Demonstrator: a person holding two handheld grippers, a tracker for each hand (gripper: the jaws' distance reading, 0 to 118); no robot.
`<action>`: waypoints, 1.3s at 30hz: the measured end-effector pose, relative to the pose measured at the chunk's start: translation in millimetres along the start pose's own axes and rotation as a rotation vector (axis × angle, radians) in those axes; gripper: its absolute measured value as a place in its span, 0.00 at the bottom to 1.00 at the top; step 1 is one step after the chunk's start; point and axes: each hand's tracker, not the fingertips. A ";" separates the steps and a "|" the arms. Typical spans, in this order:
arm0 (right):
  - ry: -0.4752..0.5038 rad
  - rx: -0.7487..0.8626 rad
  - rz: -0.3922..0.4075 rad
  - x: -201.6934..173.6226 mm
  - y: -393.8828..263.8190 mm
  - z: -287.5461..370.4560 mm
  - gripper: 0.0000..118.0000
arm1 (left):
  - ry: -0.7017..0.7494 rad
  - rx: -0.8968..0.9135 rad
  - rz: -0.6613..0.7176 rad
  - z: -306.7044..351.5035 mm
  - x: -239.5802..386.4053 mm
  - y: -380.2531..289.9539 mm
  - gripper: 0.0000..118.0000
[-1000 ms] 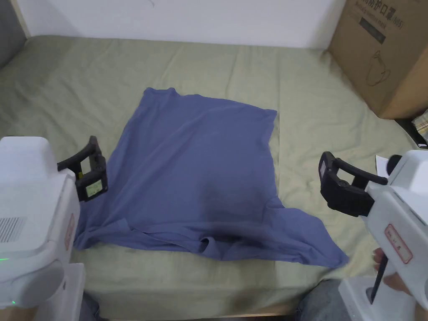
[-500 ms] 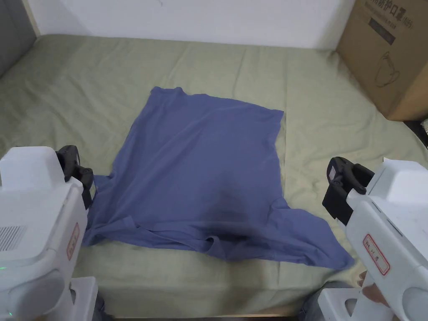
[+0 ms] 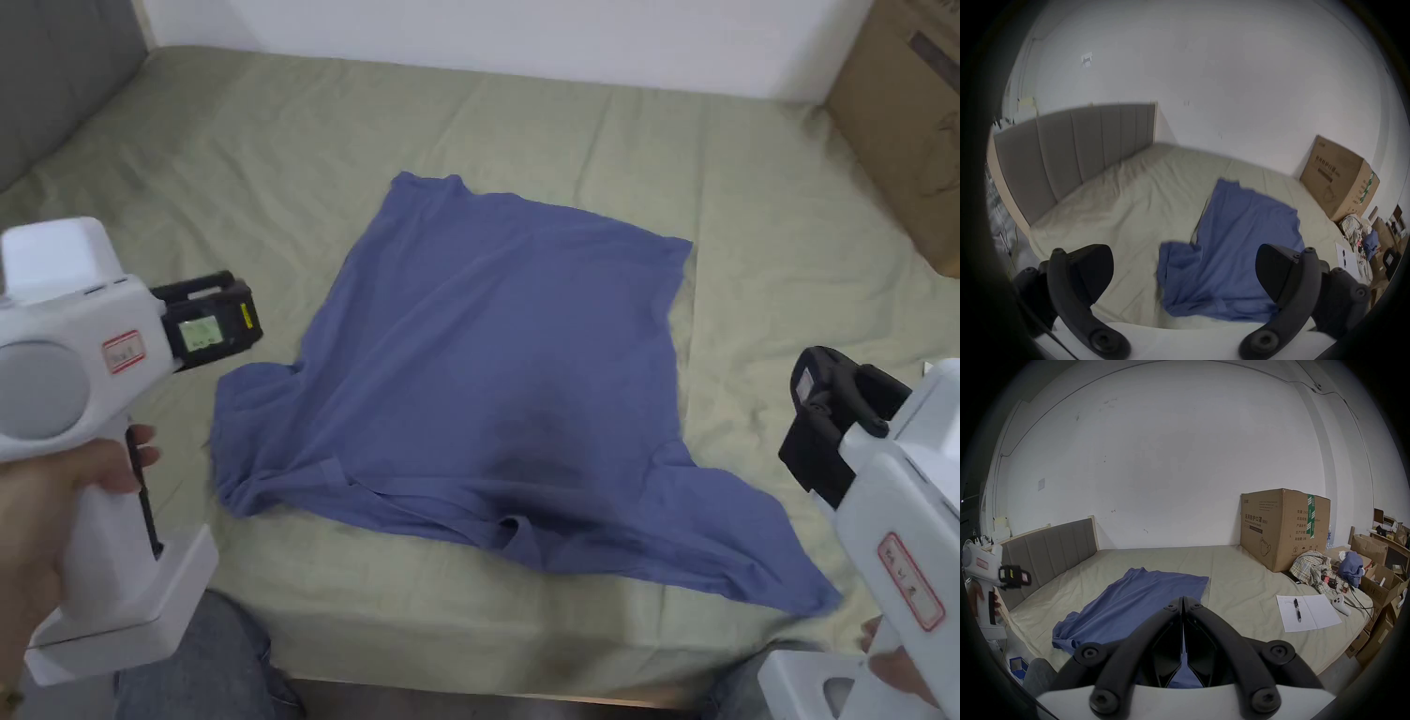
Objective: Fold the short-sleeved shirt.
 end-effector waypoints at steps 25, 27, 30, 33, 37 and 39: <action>-0.044 -0.102 0.022 13.6 -16.0 -18.7 0.00 | 0.112 -0.438 0.074 -122.2 -7.4 -85.7 0.00; -0.032 -0.109 0.023 13.2 -12.4 -23.5 0.00 | 0.099 -0.388 0.091 -112.5 -8.9 -84.2 0.00; -0.011 -0.109 0.038 11.3 -3.7 -31.0 0.00 | 0.088 -0.337 0.159 -103.6 -13.4 -80.2 0.00; 0.001 -0.097 0.029 6.6 10.4 -43.6 0.01 | 0.069 -0.304 0.170 -95.5 -11.8 -77.6 0.00; 0.065 -0.137 0.038 -4.9 32.8 -78.2 0.94 | 0.056 -0.253 0.157 -85.5 -6.9 -74.0 0.00; 0.124 -0.150 0.096 -17.4 48.0 -100.3 0.99 | 0.054 -0.238 0.159 -82.0 -6.4 -73.6 0.00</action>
